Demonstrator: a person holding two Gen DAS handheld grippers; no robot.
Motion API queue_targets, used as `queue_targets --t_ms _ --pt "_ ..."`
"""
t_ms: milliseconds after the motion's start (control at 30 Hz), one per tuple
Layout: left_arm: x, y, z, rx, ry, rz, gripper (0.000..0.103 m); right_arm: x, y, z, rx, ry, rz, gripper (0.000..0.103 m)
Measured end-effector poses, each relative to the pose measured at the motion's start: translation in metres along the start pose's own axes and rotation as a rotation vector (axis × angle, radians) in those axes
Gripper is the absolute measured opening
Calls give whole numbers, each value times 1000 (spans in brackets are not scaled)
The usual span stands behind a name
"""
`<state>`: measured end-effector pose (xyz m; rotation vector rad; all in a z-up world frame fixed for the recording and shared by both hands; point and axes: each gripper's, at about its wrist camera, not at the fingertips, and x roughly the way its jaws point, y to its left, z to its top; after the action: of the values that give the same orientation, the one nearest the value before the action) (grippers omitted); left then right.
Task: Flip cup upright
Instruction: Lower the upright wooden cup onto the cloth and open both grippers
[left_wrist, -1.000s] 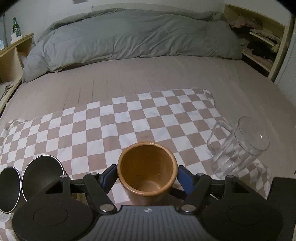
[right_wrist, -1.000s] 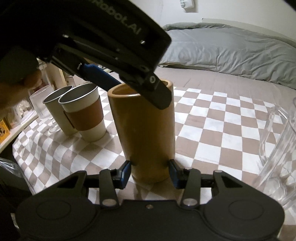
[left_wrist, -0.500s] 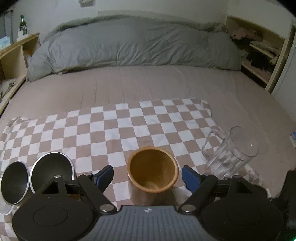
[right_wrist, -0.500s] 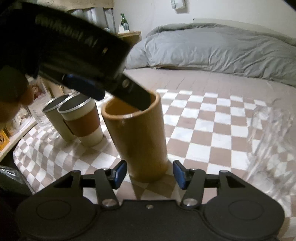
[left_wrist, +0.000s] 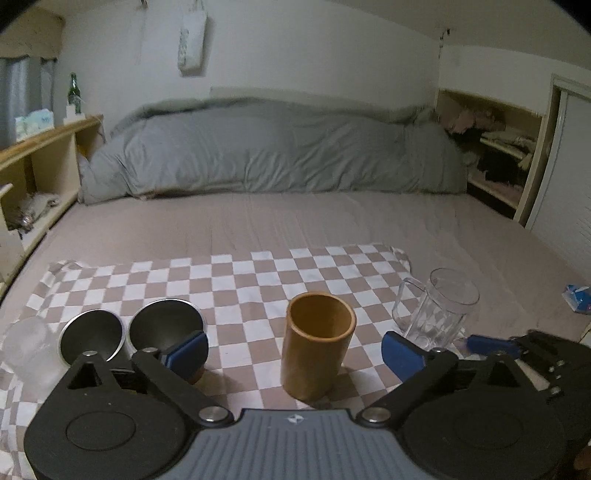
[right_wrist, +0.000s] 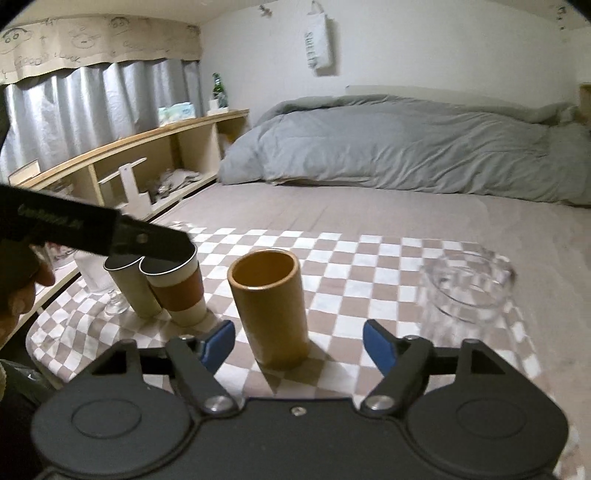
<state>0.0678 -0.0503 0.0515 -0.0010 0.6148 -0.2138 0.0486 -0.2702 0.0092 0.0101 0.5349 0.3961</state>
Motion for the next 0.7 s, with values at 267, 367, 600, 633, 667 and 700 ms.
queue_targets --t_ms 267,367,600,633,667,700 --pt "-30 5 -38 10 -97 60 103 -38 19 -16 -23 -108 -97 100" --pt "-38 8 -50 32 -131 82 103 -44 26 -23 -10 -127 -102 102" --pt "-51 10 -78 112 -203 147 103 -48 37 -34 3 -144 -146 103" --pt "-52 11 -79 113 -206 147 103 -49 38 -36 5 -146 -151 103" --pt "-52 12 -81 111 -207 147 103 -49 39 -37 5 -147 -156 103" --pt "-53 14 -84 109 -207 147 103 -49 40 -39 6 -148 -161 103"
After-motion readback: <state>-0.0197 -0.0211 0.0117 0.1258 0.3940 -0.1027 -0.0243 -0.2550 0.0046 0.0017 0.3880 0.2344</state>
